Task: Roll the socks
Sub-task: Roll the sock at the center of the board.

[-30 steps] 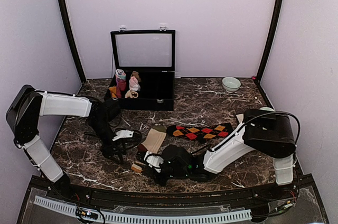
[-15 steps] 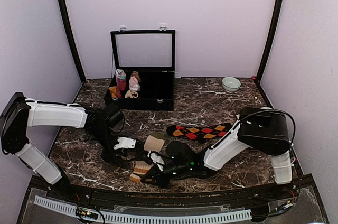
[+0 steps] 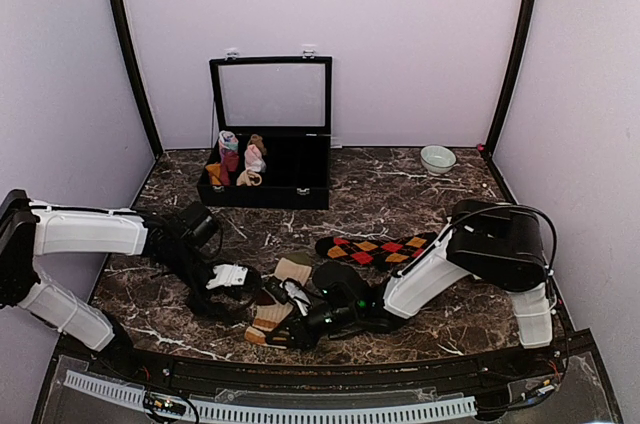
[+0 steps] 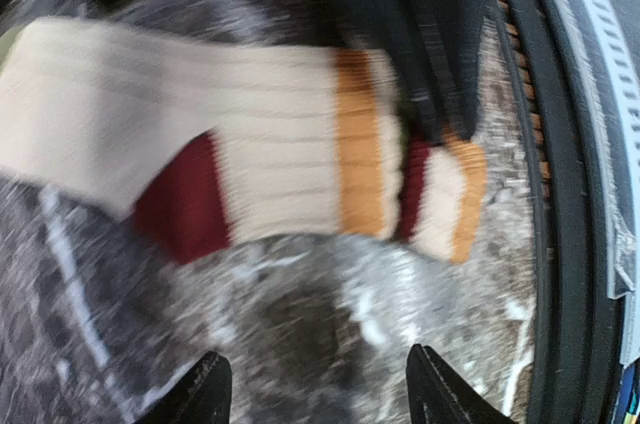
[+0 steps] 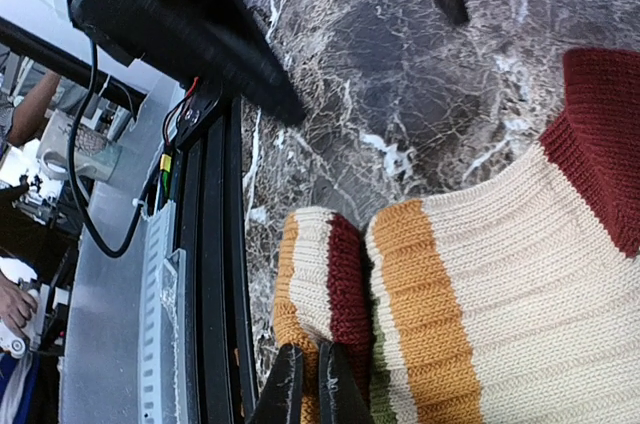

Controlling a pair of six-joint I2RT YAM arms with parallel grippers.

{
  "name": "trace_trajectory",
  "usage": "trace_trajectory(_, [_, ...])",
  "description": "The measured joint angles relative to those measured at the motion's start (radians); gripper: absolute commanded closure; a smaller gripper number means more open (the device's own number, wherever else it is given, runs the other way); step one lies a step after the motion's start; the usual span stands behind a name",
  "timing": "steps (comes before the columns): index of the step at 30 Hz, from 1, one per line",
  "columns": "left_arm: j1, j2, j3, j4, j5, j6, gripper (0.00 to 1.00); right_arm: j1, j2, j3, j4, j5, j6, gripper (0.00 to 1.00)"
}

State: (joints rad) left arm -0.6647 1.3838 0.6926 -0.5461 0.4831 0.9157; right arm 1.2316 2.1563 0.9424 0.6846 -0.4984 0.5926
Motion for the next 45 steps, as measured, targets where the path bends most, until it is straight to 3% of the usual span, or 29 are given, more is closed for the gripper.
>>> trace_trajectory(3, [0.085,0.001,0.0,0.014,0.022,0.009,0.39,-0.005,0.001,0.0,0.004,0.002,0.034,1.0])
trace_trajectory(6, [0.1,-0.027,-0.003,0.018,0.033,0.042,0.4,-0.021,0.001,0.002,0.003,0.0,0.064,1.0])
trace_trajectory(11, [-0.047,-0.138,-0.007,0.018,0.016,0.113,0.47,-0.085,0.011,0.026,-0.026,-0.029,0.123,1.0])
trace_trajectory(15, [-0.158,-0.097,0.001,0.025,-0.006,0.131,0.52,-0.113,0.025,0.056,-0.055,-0.057,0.158,1.0])
trace_trajectory(28, [-0.225,0.043,0.008,0.164,-0.141,0.194,0.55,-0.125,0.037,0.065,-0.052,-0.095,0.204,1.0])
trace_trajectory(36, [-0.226,0.1,0.021,0.201,-0.171,0.203,0.68,-0.13,0.04,0.068,-0.051,-0.109,0.23,0.99])
trace_trajectory(39, [-0.226,0.117,0.021,0.226,-0.178,0.203,0.79,-0.13,0.04,0.068,-0.049,-0.109,0.235,0.94])
trace_trajectory(42, [-0.226,0.132,0.02,0.256,-0.185,0.198,0.99,-0.13,0.039,0.068,-0.048,-0.106,0.237,0.83])
trace_trajectory(45, [-0.225,0.146,0.027,0.264,-0.183,0.186,1.0,-0.13,0.024,0.056,-0.044,-0.089,0.237,0.64])
